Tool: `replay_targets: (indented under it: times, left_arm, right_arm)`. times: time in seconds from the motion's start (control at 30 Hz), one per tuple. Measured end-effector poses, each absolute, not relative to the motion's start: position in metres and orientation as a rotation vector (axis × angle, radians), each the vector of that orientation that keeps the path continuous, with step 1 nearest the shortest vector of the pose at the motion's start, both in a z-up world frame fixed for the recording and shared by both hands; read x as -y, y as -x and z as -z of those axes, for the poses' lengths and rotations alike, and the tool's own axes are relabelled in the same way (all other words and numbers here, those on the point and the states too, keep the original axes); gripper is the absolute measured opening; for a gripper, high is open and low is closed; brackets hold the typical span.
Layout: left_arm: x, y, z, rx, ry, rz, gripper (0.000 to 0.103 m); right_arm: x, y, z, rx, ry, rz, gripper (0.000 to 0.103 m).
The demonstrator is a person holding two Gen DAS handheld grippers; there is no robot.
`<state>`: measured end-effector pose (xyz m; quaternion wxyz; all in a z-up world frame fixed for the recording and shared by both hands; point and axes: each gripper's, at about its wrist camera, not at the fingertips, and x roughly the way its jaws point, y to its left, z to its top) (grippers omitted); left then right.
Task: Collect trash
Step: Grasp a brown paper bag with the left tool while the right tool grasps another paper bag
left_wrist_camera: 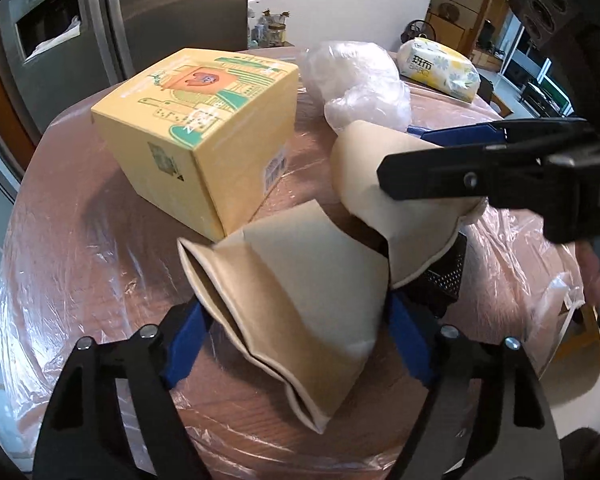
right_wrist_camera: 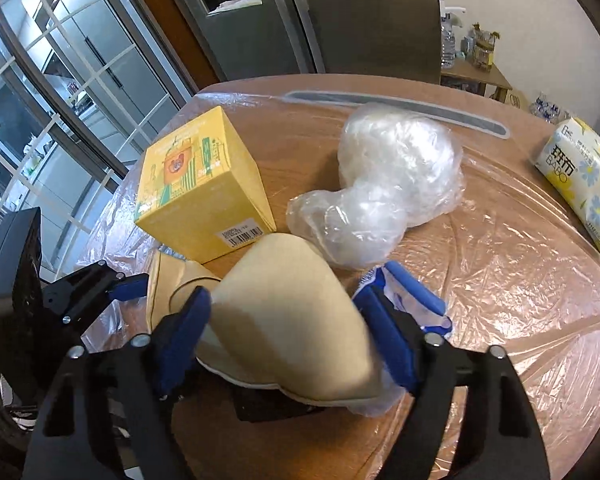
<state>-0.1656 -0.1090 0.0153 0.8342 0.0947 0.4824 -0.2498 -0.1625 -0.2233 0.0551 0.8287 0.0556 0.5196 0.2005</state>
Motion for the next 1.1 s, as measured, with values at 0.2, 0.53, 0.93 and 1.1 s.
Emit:
replay_targets:
  times: [0.2, 0.53, 0.93, 1.1]
  left_arm:
    - [0.098, 0.169, -0.017, -1.036, -0.191, 0.552, 0.08]
    - [0.054, 0.167, -0.023, -1.098, -0.146, 0.55, 0.087]
    - [0.065, 0.159, -0.017, -1.103, -0.136, 0.468, 0.09]
    - [0.076, 0.163, -0.015, -1.072, -0.199, 0.448, 0.081]
  right_arm:
    - [0.217, 0.161, -0.055, -1.126, -0.098, -0.415, 0.091]
    - [0.202, 0.162, -0.053, -1.148, -0.04, -0.431, 0.092]
    - [0.174, 0.169, -0.045, -1.144, 0.145, -0.416, 0.098]
    - [0.182, 0.17, -0.048, -1.121, 0.09, -0.437, 0.094]
